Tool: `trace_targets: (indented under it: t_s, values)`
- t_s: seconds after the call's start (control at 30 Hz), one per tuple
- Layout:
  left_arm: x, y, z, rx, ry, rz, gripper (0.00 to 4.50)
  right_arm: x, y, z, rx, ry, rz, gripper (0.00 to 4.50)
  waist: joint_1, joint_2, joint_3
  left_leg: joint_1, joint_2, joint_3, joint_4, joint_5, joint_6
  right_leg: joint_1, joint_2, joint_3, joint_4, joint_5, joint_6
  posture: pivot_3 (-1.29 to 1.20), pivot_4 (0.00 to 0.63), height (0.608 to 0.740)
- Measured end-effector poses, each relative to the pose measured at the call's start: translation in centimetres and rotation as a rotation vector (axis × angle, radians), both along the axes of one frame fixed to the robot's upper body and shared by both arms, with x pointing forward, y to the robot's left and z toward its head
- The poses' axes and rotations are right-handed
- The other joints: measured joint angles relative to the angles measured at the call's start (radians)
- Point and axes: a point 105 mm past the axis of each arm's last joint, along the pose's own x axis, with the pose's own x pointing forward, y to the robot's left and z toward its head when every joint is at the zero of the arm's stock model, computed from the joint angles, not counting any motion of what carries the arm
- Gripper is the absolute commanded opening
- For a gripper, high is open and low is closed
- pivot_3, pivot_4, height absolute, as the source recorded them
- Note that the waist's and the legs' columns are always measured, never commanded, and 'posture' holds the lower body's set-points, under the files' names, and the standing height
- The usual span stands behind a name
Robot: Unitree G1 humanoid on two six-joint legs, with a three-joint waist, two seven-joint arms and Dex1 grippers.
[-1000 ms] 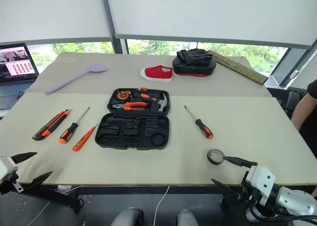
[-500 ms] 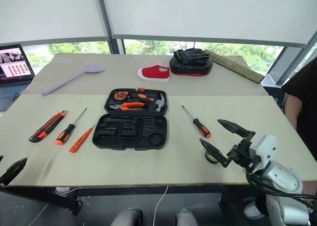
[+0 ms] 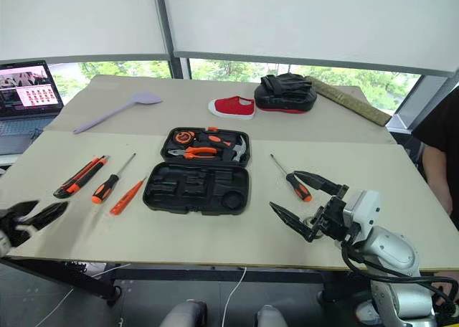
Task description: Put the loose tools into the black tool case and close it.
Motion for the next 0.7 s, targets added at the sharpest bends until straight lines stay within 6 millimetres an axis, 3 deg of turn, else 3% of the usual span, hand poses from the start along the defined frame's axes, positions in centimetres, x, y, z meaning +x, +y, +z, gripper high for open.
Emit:
trace_targets:
  t_s: [0.1,0.27,0.4,0.63,0.7]
  values:
    - [3.3,-0.4,-1.2,0.044,0.062,0.021,4.50,0.2,0.4,0.1,0.001,-0.004,0.012,4.44,-0.006,0.000,0.000,-0.001,-0.001,0.000,0.000,0.005,0.008,-0.001,0.004,0.001,0.001,0.005,0.002,0.00,0.150,0.740]
    - [5.0,-0.8,-3.5,0.063,0.150,0.032,4.50,0.2,0.4,0.0,-0.002,-0.002,0.011,4.44,-0.015,-0.001,0.000,-0.002,0.000,0.001,-0.001,0.005,0.008,-0.003,0.006,0.002,0.001,0.005,0.001,0.00,0.150,0.740]
    - [5.9,-1.1,-3.7,0.084,0.166,0.015,3.48,0.0,0.3,-0.2,-0.004,0.009,0.011,4.50,-0.012,-0.001,0.000,-0.002,0.000,0.001,-0.001,0.005,0.008,-0.003,0.006,0.002,0.002,0.005,0.001,0.00,0.150,0.740]
    - [6.7,-1.9,-3.7,0.041,0.083,-0.042,0.92,-0.4,0.6,-0.3,-0.023,0.007,0.044,4.50,-0.005,-0.001,0.000,-0.001,0.000,0.001,0.001,0.005,0.008,-0.002,0.005,0.002,0.003,0.005,0.001,0.00,0.150,0.740]
    - [7.0,-2.4,-2.7,0.039,-0.001,-0.095,0.92,-0.3,0.7,-0.1,-0.023,-0.001,0.046,4.50,-0.003,-0.002,0.000,-0.002,0.000,0.001,0.001,0.005,0.008,-0.003,0.005,0.002,0.003,0.005,0.001,0.00,0.150,0.740]
